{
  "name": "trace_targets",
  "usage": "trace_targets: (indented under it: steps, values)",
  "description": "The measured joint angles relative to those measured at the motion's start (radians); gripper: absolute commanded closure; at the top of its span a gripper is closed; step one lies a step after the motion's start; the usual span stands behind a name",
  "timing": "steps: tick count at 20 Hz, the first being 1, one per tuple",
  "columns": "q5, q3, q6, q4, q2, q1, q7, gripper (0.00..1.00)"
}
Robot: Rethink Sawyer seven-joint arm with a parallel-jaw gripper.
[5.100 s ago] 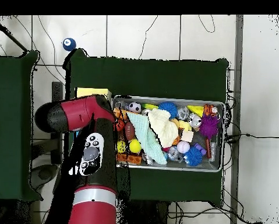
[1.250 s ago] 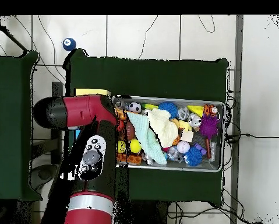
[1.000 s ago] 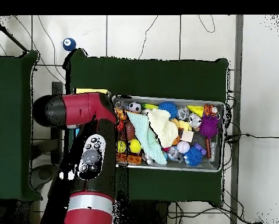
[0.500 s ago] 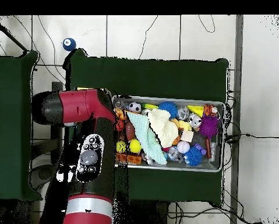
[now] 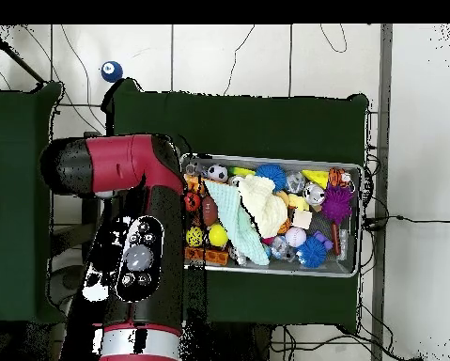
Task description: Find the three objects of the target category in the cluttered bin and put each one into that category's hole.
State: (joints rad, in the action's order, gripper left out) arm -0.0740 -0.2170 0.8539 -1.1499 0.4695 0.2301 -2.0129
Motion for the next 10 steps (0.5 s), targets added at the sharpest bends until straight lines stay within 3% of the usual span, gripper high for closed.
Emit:
trace_targets:
  steps: [10]
  values:
    - [0.0, -0.03, 0.15, 0.106, 0.022, 0.0, 0.0, 0.0]
